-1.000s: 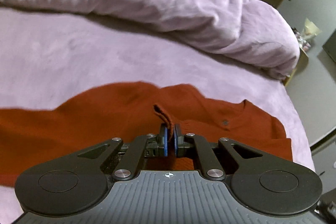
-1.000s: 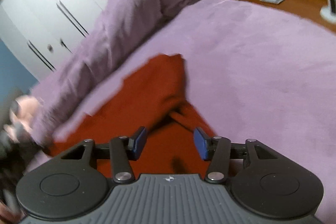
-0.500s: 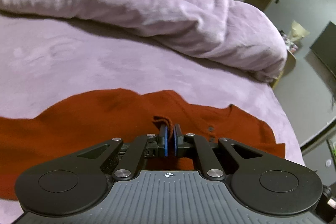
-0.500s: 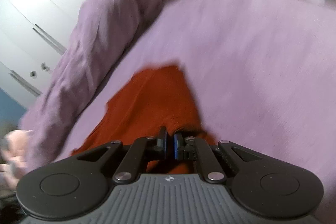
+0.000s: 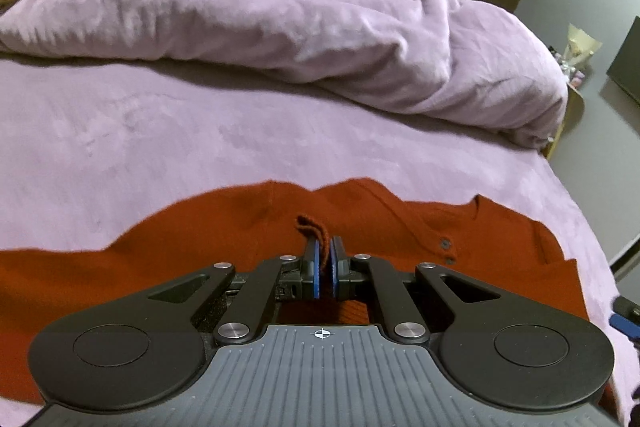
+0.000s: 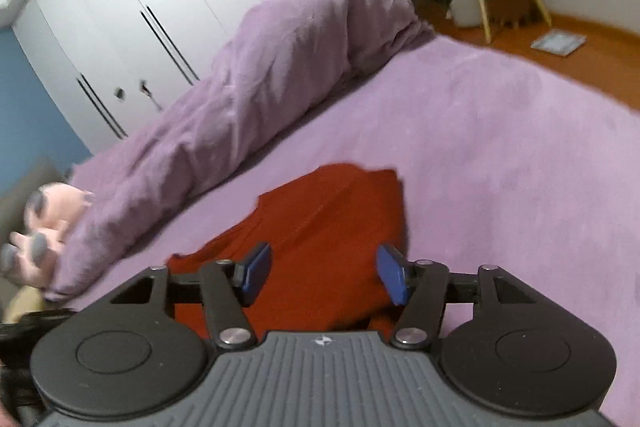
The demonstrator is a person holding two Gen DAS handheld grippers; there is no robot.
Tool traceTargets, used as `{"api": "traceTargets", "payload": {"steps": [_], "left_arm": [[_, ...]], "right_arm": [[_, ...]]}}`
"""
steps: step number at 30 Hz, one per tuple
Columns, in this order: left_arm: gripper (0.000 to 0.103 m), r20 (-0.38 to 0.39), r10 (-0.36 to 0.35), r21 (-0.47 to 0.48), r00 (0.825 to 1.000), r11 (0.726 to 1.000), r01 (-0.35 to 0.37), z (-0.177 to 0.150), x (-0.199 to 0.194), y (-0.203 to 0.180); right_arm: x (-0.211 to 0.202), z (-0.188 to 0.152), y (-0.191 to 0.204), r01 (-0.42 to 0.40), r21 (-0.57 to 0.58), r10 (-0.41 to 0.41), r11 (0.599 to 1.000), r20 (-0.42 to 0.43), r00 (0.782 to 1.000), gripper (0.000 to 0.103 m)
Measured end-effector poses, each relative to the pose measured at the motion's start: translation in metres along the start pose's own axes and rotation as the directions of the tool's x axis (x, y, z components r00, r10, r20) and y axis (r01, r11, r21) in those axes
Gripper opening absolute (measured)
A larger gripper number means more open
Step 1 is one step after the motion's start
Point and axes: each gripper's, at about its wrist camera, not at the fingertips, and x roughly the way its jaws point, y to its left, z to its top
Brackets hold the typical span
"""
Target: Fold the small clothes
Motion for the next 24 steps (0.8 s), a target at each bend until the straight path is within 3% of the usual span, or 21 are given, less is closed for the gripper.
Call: {"api": "traceTargets", "payload": {"steps": [4,6,7,9,12,14,16,18,20,22,24], "left_arm": [[0.007,0.009,0.021,0.057,1.000,0.998,-0.022,0.003,0.005,-0.006],[0.007,-0.003,0.031,0.067,1.000,0.997,-0.031,0.003,0.008,-0.006],[0.007,-0.005,0.037,0.075,0.999,0.997,-0.036,0.002,0.010,-0.006],[0.007,-0.001,0.043,0.091,0.999,0.995,-0.043,0.001,0.012,-0.005],[0.007,0.032,0.043,0.090,0.999,0.995,-0.046,0.000,0.011,-0.003],[0.007,0.053,0.054,0.099,0.997,0.993,-0.059,-0.004,0.011,-0.004],[0.007,0.016,0.117,0.138,0.993,0.983,-0.118,-0.010,0.020,-0.005],[0.007,-0.030,0.181,0.148,0.983,0.973,-0.175,-0.017,0.025,-0.001],[0.013,-0.017,0.207,0.120,0.978,0.972,-0.203,-0.020,0.016,0.007],[0.016,0.026,0.183,0.068,0.983,0.980,-0.185,-0.023,0.000,0.009],[0.028,0.050,0.117,0.044,0.992,0.992,-0.119,-0.026,-0.011,-0.002]], "right_arm": [[0.060,0.011,0.009,0.147,-0.064,-0.153,0.987,-0.101,0.983,0.058],[0.083,0.011,0.010,0.176,-0.062,-0.183,0.982,-0.139,0.973,0.054],[0.087,0.012,0.009,0.164,-0.040,-0.168,0.986,-0.138,0.976,0.047],[0.090,0.014,0.006,0.137,-0.020,-0.139,0.990,-0.143,0.980,0.022],[0.088,0.020,0.011,0.141,-0.038,-0.144,0.989,-0.093,0.985,0.008],[0.082,0.020,0.014,0.186,-0.074,-0.187,0.980,-0.015,0.982,0.008],[0.085,0.017,0.015,0.230,-0.099,-0.231,0.968,-0.001,0.973,0.008],[0.090,0.016,0.016,0.276,-0.135,-0.280,0.951,-0.011,0.960,0.017],[0.076,0.013,0.024,0.287,-0.167,-0.285,0.943,0.037,0.958,0.023],[0.058,0.007,0.036,0.208,-0.200,-0.193,0.957,0.090,0.977,0.031],[0.052,-0.003,0.050,0.073,-0.226,-0.061,0.972,0.058,0.996,0.038]]}}
